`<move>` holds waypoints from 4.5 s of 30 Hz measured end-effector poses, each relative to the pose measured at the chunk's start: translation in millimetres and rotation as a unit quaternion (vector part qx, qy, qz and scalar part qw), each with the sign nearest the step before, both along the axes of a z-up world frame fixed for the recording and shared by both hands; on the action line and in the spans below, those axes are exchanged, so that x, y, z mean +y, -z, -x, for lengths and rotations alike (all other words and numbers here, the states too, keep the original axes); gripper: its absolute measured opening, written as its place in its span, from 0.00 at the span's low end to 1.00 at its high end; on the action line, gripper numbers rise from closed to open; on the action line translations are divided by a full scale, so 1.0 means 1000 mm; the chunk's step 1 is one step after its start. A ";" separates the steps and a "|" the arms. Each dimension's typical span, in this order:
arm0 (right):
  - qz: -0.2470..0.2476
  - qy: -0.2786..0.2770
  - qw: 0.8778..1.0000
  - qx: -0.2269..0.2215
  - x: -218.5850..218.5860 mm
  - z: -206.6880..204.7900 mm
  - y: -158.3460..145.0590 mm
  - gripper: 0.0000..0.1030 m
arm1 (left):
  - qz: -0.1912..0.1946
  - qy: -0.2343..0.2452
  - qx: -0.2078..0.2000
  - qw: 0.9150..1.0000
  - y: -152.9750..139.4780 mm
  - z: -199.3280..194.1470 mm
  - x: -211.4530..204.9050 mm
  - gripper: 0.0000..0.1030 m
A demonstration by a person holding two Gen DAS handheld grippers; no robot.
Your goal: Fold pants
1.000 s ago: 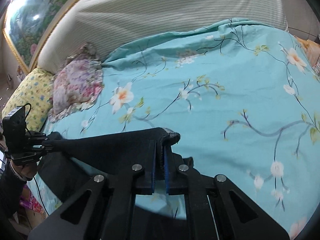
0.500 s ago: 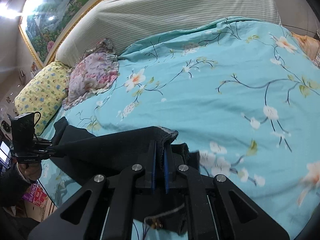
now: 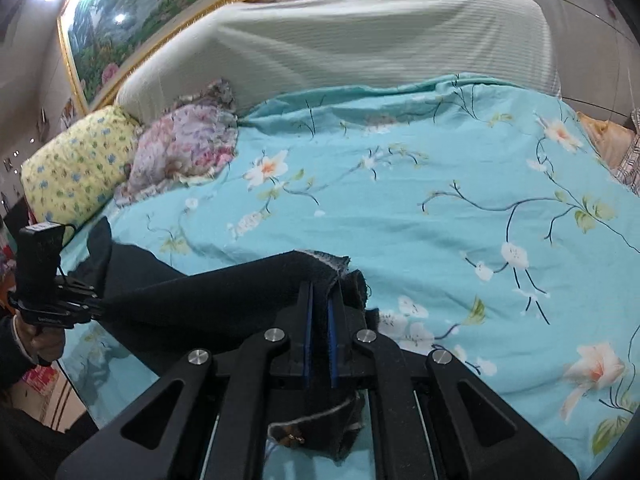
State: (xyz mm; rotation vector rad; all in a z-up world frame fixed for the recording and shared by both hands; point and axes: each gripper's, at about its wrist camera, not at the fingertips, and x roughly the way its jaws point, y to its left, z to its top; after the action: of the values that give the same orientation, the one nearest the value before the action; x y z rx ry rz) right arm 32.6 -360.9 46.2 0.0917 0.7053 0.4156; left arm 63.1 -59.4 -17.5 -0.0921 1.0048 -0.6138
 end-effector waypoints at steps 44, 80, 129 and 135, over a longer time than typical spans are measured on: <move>-0.111 -0.173 0.977 0.049 0.209 0.027 0.002 0.65 | -0.015 -0.391 0.032 0.920 -0.052 0.015 0.240 0.66; -0.071 -0.325 0.928 0.168 0.379 -0.021 0.056 0.06 | -0.053 -0.442 0.067 0.893 -0.022 -0.014 0.288 0.03; -0.013 -0.324 0.940 0.106 0.386 0.031 0.025 0.40 | 0.128 -0.528 0.010 0.839 -0.009 0.154 0.347 0.62; -0.037 -0.281 0.953 0.107 0.366 0.008 0.020 0.40 | 0.131 -0.531 0.031 0.837 -0.004 0.143 0.351 0.63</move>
State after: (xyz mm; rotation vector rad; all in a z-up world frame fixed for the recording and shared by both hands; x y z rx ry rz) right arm 24.9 4.9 26.6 0.0038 0.9285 0.9895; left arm -80.2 291.5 -13.3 -0.8615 0.7674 0.2940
